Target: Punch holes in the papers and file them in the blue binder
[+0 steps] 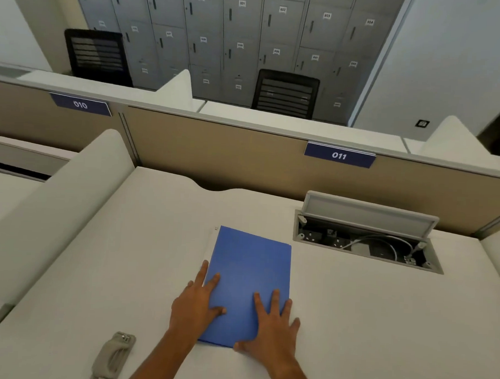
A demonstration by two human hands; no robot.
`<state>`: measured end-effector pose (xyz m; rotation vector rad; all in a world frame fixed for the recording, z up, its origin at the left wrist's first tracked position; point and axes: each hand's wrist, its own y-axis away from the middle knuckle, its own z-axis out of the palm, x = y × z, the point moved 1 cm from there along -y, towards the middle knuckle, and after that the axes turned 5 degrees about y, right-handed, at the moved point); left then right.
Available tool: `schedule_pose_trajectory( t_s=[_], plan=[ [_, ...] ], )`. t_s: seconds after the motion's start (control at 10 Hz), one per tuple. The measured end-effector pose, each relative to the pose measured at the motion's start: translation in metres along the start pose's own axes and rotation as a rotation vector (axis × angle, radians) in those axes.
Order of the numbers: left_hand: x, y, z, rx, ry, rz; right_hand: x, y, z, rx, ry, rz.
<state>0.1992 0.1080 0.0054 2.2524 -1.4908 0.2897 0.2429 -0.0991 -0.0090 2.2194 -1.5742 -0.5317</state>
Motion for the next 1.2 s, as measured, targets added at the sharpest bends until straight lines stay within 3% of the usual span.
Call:
schedule_pose_trajectory(
  t_s=[0.5, 1.0, 1.2],
  plan=[
    [0.000, -0.116, -0.023, -0.041, -0.087, 0.019, -0.020, -0.095, -0.058, 0.020, -0.010, 0.043],
    [-0.011, -0.146, -0.014, -0.020, -0.137, 0.107, -0.014, -0.111, -0.069, 0.058, -0.135, 0.016],
    [-0.019, -0.144, -0.020, 0.298, -0.274, 0.311, 0.012, -0.097, -0.082, 0.266, -0.353, 0.054]
  ],
)
